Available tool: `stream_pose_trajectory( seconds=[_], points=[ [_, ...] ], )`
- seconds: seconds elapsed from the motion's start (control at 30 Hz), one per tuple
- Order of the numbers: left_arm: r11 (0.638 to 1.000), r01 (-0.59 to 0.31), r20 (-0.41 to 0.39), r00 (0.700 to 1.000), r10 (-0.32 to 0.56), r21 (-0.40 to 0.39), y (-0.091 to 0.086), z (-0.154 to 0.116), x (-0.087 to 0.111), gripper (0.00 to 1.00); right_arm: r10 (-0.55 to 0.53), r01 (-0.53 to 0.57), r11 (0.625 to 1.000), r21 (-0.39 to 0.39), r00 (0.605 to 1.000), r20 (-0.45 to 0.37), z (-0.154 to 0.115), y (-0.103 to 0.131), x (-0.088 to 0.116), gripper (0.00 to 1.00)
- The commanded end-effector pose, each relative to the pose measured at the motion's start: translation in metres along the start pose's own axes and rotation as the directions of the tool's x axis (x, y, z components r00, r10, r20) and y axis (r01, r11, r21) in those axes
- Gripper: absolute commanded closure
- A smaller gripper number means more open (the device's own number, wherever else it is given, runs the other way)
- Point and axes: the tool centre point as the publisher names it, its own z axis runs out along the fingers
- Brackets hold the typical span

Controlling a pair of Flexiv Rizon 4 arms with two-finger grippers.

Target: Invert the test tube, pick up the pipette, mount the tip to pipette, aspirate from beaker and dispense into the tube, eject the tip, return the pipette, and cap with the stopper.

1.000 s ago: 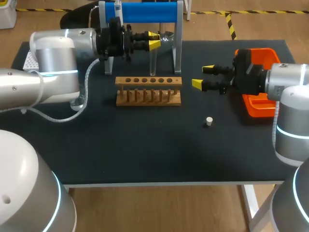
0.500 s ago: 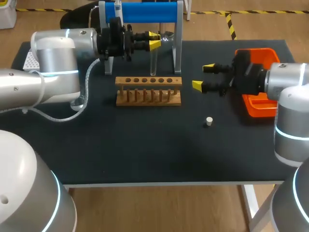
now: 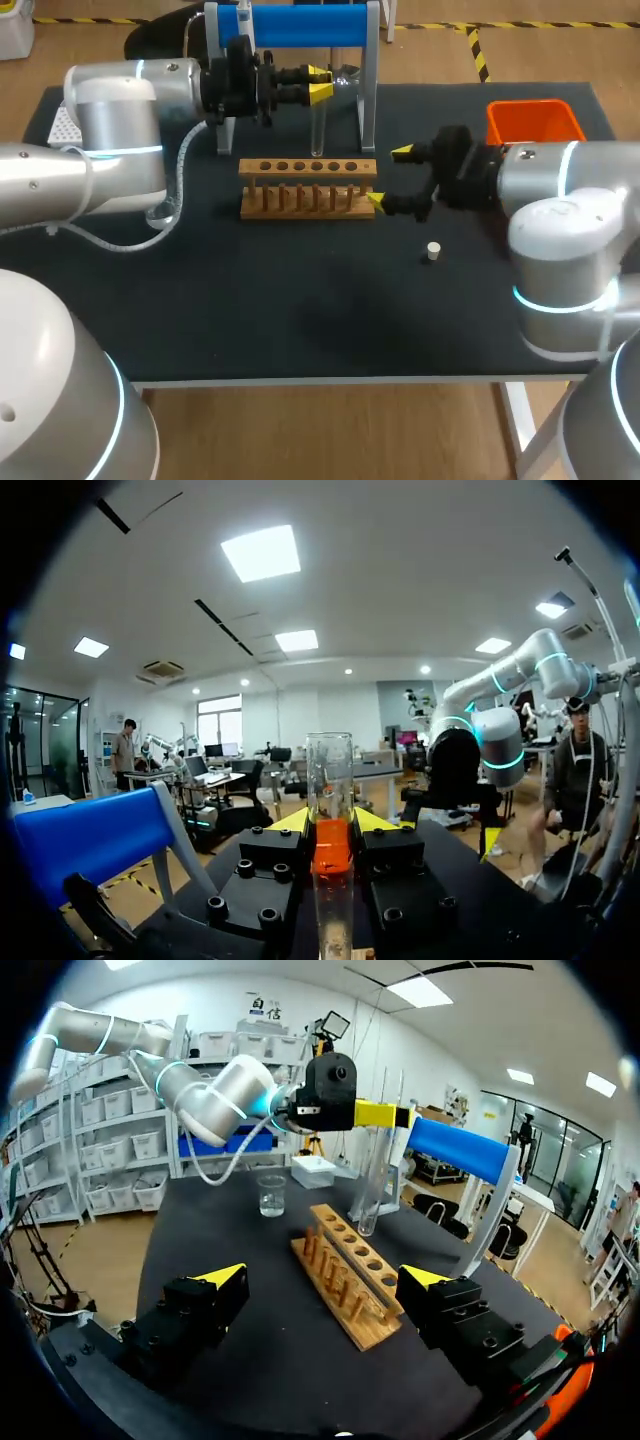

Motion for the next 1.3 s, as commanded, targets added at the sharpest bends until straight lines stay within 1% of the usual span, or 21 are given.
stream_pose_trajectory(
  seconds=[0.03,0.23,0.37,0.6,0.67,1.0,1.3],
  points=[
    [1.000,0.002,-0.006,1.000,-0.002,0.000,0.000,0.000,-0.002,1.00,0.007,-0.008,1.000,0.022,0.999,0.044,0.033,-0.005,0.003,0.00],
    [1.000,0.002,-0.006,1.000,-0.002,0.000,0.000,0.000,-0.002,1.00,0.031,-0.033,0.999,0.029,0.997,0.064,0.045,-0.018,0.003,0.00],
    [1.000,0.002,-0.006,1.000,-0.002,0.000,0.000,0.000,-0.002,1.00,0.060,-0.061,0.998,0.013,0.995,0.082,0.050,-0.021,0.002,0.00],
    [1.000,0.002,-0.006,1.000,-0.002,0.000,0.000,0.000,-0.002,1.00,0.095,-0.095,0.995,0.000,0.989,0.110,0.059,-0.028,-0.005,0.00],
    [1.000,0.002,-0.006,1.000,-0.002,0.000,0.000,0.000,-0.002,1.00,0.120,-0.121,0.993,-0.005,0.986,0.116,0.062,-0.030,-0.008,0.00],
    [1.000,0.002,-0.006,1.000,-0.002,0.000,0.000,0.000,-0.002,1.00,0.109,-0.111,0.994,0.009,0.986,0.123,0.075,-0.040,-0.013,0.00],
    [1.000,0.002,-0.006,1.000,-0.002,0.000,0.000,0.000,-0.002,1.00,0.111,-0.113,0.994,0.008,0.985,0.133,0.075,-0.041,-0.015,0.00]
  ],
)
